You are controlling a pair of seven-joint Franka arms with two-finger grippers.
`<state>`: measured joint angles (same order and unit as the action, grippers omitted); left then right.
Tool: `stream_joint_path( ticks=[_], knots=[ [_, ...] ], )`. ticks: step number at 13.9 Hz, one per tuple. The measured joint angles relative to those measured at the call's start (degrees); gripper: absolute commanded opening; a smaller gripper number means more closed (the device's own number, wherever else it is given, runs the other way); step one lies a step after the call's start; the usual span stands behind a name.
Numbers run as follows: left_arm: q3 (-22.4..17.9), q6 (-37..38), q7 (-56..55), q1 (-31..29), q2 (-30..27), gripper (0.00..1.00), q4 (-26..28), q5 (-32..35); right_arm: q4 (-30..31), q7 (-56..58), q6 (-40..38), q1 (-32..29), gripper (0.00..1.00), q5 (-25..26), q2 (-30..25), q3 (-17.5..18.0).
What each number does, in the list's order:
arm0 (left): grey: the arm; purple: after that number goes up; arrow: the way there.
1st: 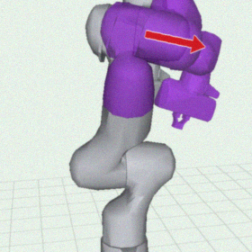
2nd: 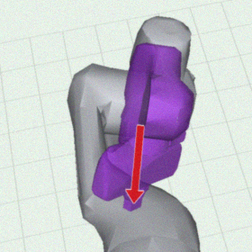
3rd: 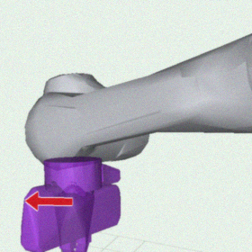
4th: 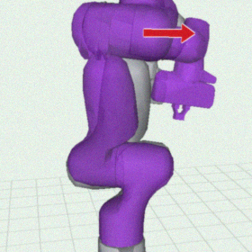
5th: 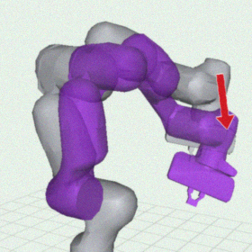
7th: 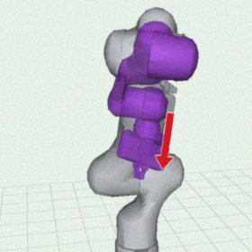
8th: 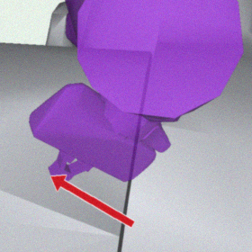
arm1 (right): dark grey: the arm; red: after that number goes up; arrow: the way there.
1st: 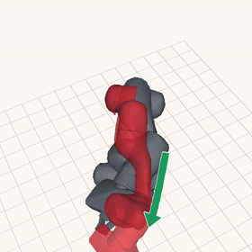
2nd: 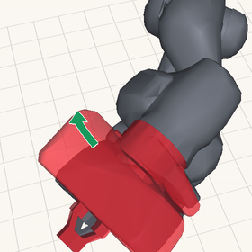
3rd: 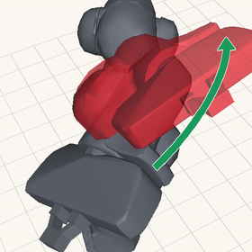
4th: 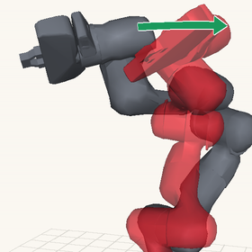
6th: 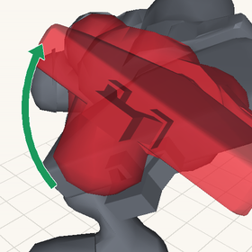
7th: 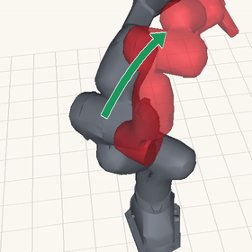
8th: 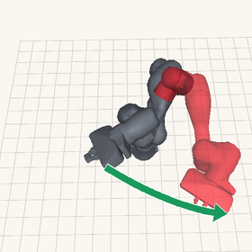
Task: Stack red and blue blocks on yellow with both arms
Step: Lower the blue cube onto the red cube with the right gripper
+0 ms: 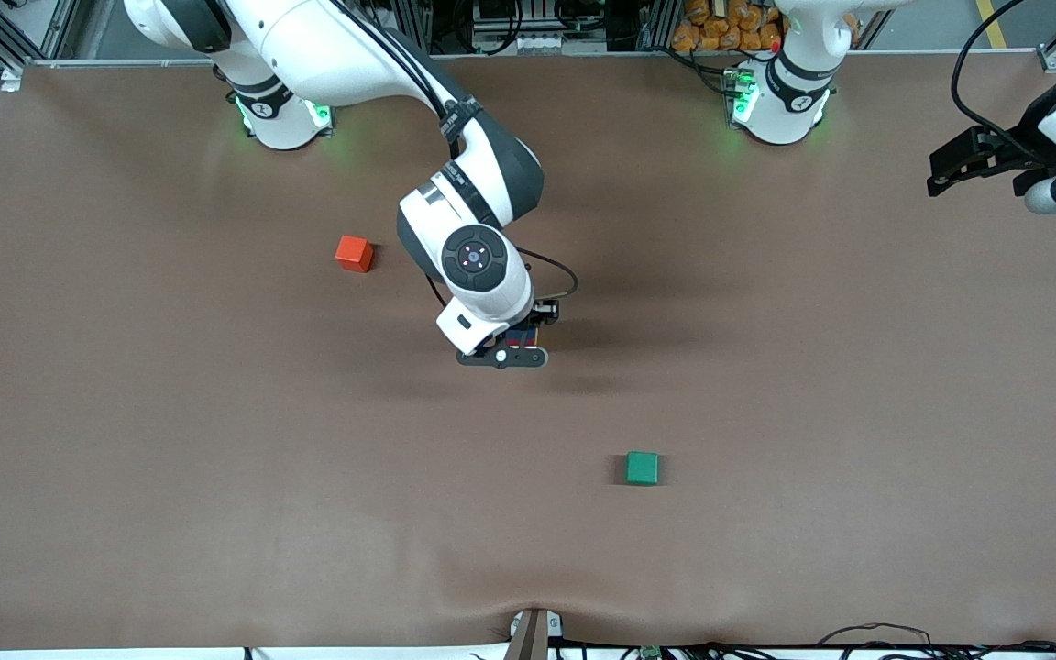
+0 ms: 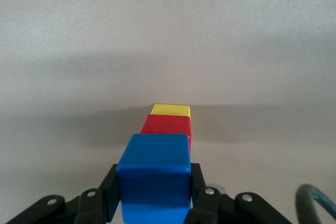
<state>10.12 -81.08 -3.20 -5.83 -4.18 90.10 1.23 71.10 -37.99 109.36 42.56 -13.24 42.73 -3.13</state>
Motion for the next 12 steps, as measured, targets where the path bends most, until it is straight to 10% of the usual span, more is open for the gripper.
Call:
stream_joint_path(
  ticks=[12],
  knots=[
    [-0.16,0.03,0.0,-0.09,-0.76,1.0,0.0,0.0,0.01,-0.06,0.0,0.24,0.0,1.07,0.7,0.0]
  ],
)
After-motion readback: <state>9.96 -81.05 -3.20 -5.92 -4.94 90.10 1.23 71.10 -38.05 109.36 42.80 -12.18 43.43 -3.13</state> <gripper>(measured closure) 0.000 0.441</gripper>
